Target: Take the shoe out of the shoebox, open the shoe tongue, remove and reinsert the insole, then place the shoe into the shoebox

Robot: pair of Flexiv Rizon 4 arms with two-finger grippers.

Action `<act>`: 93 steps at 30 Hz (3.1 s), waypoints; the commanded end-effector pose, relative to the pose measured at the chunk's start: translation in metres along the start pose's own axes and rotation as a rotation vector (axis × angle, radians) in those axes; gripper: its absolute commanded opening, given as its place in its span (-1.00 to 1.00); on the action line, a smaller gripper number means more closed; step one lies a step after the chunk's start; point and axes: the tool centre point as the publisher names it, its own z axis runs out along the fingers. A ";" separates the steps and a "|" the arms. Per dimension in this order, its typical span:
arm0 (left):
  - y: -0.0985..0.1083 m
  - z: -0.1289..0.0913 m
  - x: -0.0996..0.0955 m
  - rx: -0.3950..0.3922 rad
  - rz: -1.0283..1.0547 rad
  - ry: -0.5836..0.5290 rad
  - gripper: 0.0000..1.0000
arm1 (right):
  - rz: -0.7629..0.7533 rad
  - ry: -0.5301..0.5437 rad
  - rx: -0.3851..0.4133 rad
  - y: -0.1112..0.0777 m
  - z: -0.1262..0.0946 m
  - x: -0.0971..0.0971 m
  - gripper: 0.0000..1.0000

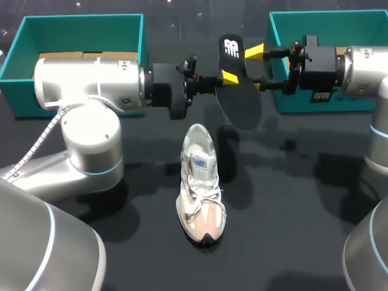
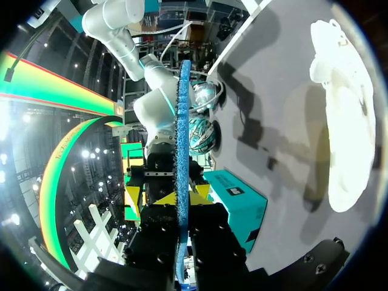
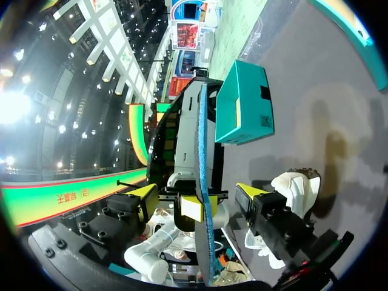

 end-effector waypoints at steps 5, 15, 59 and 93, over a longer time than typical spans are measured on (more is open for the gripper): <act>-0.012 -0.039 0.001 -0.013 -0.019 0.028 -1.00 | -0.009 -0.018 0.005 -0.022 -0.015 0.000 1.00; -0.017 -0.071 0.006 0.001 -0.174 0.043 -1.00 | -0.036 -0.009 0.003 -0.029 -0.019 0.001 1.00; -0.028 -0.089 -0.011 0.195 -2.044 0.196 -1.00 | -0.036 -0.009 0.003 -0.029 -0.019 0.001 1.00; -0.002 -0.066 0.003 0.130 -3.110 0.224 -1.00 | -0.036 -0.009 0.003 -0.029 -0.019 0.001 1.00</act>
